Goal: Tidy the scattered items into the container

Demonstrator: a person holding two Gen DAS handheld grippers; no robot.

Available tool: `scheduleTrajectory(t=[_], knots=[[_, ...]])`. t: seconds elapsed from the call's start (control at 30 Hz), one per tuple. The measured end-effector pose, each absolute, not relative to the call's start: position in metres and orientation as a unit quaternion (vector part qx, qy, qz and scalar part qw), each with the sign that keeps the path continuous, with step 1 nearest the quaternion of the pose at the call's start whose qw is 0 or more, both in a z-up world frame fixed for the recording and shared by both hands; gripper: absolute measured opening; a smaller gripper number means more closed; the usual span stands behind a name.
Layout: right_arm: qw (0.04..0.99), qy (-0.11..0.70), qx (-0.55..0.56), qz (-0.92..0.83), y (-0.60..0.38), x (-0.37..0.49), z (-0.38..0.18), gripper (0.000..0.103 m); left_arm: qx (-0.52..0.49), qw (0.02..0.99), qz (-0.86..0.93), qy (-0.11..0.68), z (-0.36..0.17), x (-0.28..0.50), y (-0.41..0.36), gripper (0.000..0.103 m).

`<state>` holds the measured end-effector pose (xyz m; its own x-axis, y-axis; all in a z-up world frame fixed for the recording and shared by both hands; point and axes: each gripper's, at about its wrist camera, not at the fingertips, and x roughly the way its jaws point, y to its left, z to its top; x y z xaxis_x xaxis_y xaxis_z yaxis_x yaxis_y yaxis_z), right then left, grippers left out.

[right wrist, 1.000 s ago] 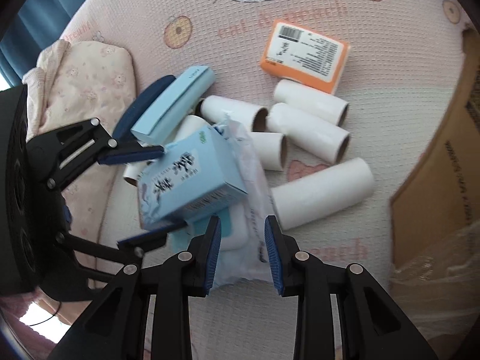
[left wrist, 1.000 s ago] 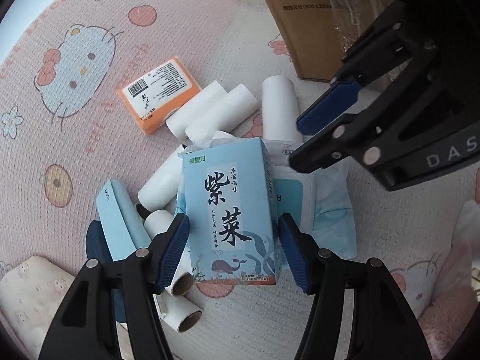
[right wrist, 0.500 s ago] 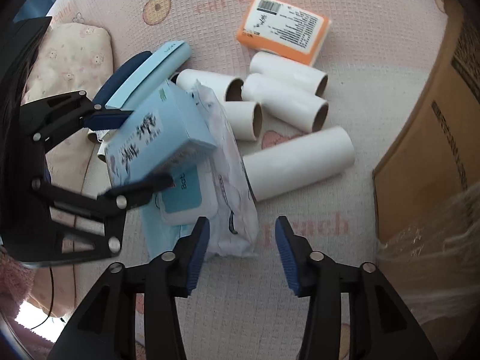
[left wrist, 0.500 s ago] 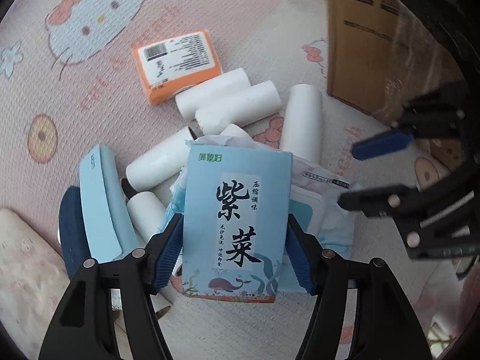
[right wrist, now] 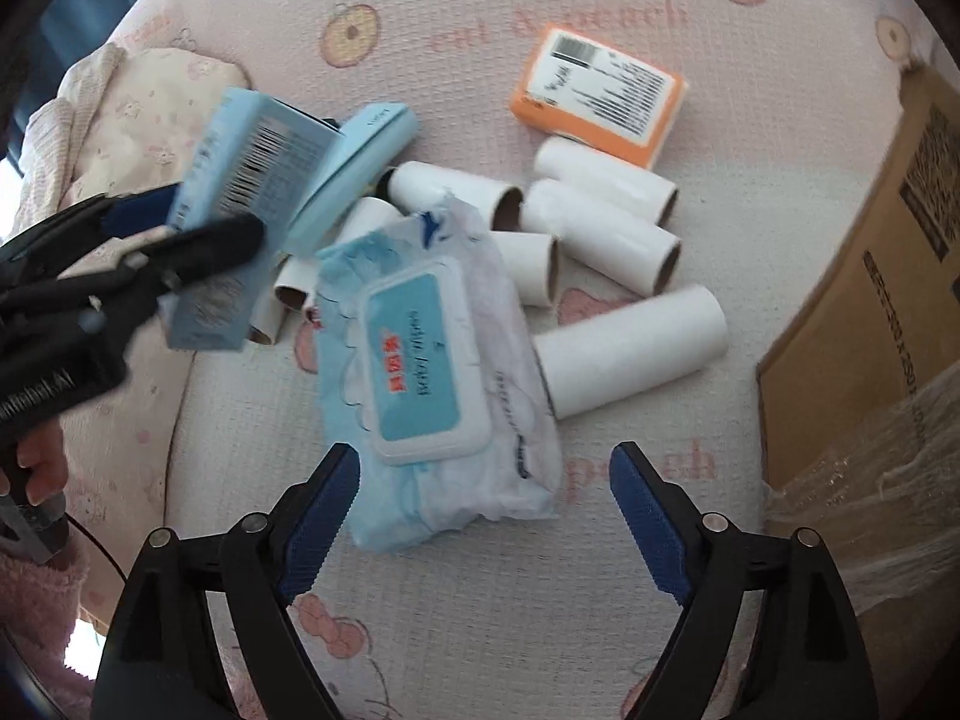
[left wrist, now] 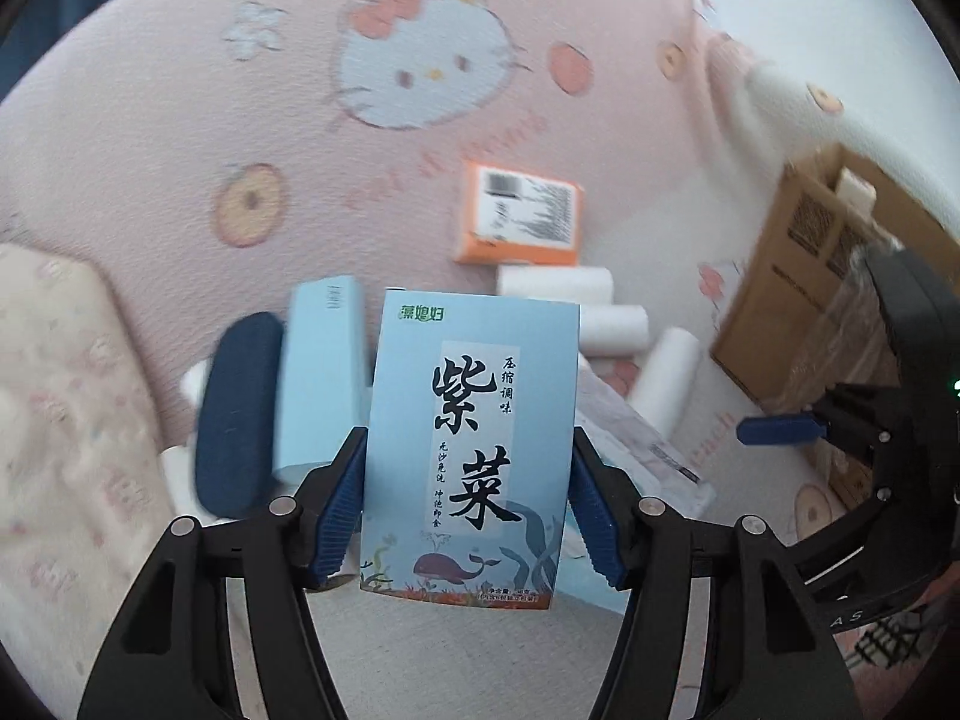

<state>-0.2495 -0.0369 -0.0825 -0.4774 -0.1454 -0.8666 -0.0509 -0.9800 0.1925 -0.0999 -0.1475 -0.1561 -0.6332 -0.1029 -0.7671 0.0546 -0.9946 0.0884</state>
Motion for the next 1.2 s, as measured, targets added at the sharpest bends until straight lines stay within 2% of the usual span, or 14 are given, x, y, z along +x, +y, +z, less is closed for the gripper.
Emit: scheduleTrajectory(t=[0.23,0.37,0.47,0.73,0.87,1.03,1.2], knots=[[0.022,-0.069,0.513,-0.855,-0.058,-0.258,-0.082,0.091,0.407,0.081,-0.91,-0.019,-0.146,-0.067,-0.168,0.067],[0.022,-0.021,0.508,-0.861,-0.077,-0.274,-0.08,0.091,0.404,0.092,-0.91,-0.014,-0.145,-0.062,-0.176,0.067],[0.024,0.0,0.513,-0.858,-0.087,-0.289,-0.082,0.096,0.407,0.102,-0.908,-0.01,-0.146,-0.06,-0.185,0.067],[0.0,-0.023,0.55,-0.835,-0.085,-0.303,-0.109,0.096,0.413,0.108,-0.904,0.029,-0.148,-0.053,-0.207,0.067],[0.02,-0.066,0.547,-0.834,-0.065,-0.297,-0.104,0.096,0.426,0.098,-0.898,0.051,-0.156,-0.054,-0.211,0.067],[-0.01,-0.142,0.538,-0.831,-0.03,-0.277,-0.098,0.096,0.434,0.068,-0.896,0.064,-0.162,-0.059,-0.201,0.067],[-0.016,-0.233,0.5,-0.834,-0.007,-0.257,-0.065,0.096,0.422,0.026,-0.906,0.037,-0.151,-0.072,-0.172,0.067]])
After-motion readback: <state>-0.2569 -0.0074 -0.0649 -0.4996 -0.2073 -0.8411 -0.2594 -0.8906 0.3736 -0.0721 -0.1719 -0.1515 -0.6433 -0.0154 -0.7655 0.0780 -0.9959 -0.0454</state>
